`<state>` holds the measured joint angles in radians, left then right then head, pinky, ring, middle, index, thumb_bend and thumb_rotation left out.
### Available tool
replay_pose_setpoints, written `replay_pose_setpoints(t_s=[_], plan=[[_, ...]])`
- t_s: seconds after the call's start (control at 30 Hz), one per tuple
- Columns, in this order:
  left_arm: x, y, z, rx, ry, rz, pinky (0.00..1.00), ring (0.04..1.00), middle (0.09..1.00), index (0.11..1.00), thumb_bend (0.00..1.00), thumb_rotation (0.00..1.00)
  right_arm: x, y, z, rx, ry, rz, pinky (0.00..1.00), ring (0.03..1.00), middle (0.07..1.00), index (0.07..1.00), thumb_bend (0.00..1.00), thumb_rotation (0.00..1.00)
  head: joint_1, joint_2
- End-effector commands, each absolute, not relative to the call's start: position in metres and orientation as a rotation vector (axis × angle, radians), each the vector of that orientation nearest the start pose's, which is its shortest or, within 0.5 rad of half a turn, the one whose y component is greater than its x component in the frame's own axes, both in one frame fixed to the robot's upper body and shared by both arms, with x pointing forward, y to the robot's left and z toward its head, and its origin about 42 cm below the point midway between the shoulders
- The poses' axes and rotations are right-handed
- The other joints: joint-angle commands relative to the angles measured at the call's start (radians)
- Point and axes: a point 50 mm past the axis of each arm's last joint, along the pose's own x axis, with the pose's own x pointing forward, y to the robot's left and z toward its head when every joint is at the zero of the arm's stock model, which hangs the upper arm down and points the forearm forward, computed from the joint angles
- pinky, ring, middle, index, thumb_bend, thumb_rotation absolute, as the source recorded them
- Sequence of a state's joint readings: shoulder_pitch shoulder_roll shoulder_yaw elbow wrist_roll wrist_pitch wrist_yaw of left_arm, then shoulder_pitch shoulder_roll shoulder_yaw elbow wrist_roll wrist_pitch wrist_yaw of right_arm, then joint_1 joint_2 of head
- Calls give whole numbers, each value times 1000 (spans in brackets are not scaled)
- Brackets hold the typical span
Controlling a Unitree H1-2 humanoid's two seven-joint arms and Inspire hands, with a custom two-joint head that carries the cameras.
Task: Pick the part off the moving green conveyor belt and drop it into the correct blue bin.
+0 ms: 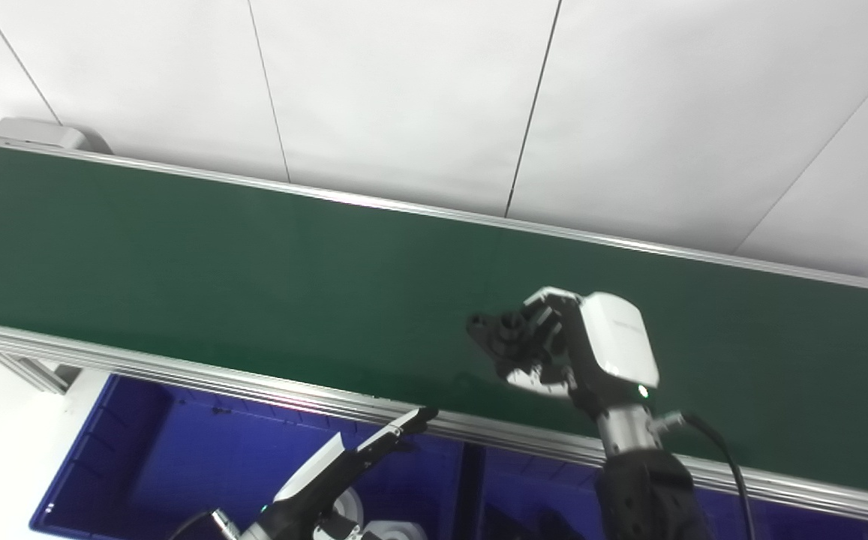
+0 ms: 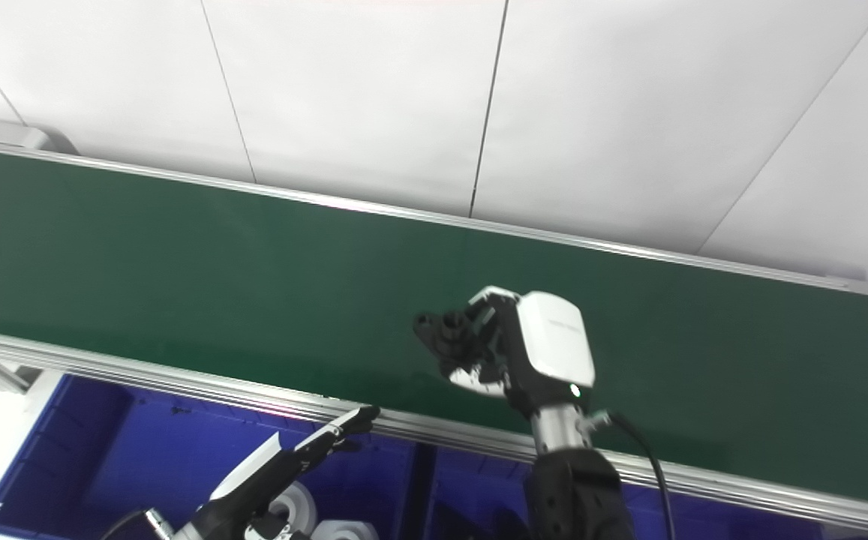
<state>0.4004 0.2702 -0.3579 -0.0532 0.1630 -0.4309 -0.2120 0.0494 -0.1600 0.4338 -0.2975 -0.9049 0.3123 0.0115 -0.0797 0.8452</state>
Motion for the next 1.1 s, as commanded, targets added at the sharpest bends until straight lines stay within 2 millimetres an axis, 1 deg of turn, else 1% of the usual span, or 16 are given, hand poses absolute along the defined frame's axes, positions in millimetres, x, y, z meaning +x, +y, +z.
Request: replay_pose_setpoints(t_s=[0.0,0.03,0.1,0.23,0.3,0.37,0.43,0.6,0.67,0.83,0.9,0.93,0.97,1.0,1.03,1.07], plan=[[117,204,54,254,-89,-609,870,946,983,965,1000,594,236,-161,153,-978,-207,149,219,306,403,528,515,0,-4,12],[117,205,55,253,-92,-607,868,944,983,965,1000,592,230,-165,153,-975,-197,147,212,294,399,525,515,0,-14,22],[117,206,57,237,-95,-599,854,933,980,962,1000,578,215,-174,150,-963,-171,152,177,250,462,490,524,0,-27,34],[120,209,59,218,-98,-598,869,937,984,966,1000,571,185,-189,139,-963,-103,172,157,228,471,485,528,0,-46,56],[122,211,61,212,-92,-598,877,942,990,967,1000,578,169,-199,130,-988,-68,206,166,240,472,484,528,0,-53,74],[125,213,63,211,-86,-596,883,941,986,971,1000,594,157,-210,121,-1006,-28,260,238,320,413,514,520,0,-60,92],[127,214,65,212,-82,-597,885,940,985,973,1000,598,149,-218,112,-1012,5,308,254,337,414,518,520,0,-66,106],[132,218,70,223,-86,-589,880,928,982,970,1000,611,147,-232,98,-1056,76,393,247,328,400,515,516,0,-79,141],[134,219,72,225,-92,-585,879,920,975,967,1000,616,149,-234,94,-1085,78,431,235,317,397,515,515,0,-82,150],[137,221,76,230,-90,-581,888,908,963,966,1000,622,161,-237,80,-1159,145,546,257,341,407,522,516,0,-85,167],[137,222,77,230,-87,-581,887,906,962,963,1000,621,164,-235,74,-1185,194,578,240,320,462,497,521,0,-89,168],[137,222,78,229,-85,-582,886,907,964,964,1000,620,166,-233,71,-1196,217,590,211,285,465,494,523,0,-90,168],[137,222,78,226,-83,-582,884,908,965,964,1000,619,168,-232,67,-1209,250,625,217,293,471,493,522,0,-91,169],[137,222,78,223,-82,-582,880,908,966,965,1000,618,169,-231,65,-1218,272,649,273,365,481,494,519,0,-91,169],[137,223,79,223,-80,-581,879,908,967,965,1000,618,170,-230,63,-1223,307,687,279,372,482,495,518,0,-93,172],[137,223,80,223,-79,-582,879,907,967,966,1000,617,171,-229,62,-1232,337,719,457,554,641,653,471,270,-94,173]])
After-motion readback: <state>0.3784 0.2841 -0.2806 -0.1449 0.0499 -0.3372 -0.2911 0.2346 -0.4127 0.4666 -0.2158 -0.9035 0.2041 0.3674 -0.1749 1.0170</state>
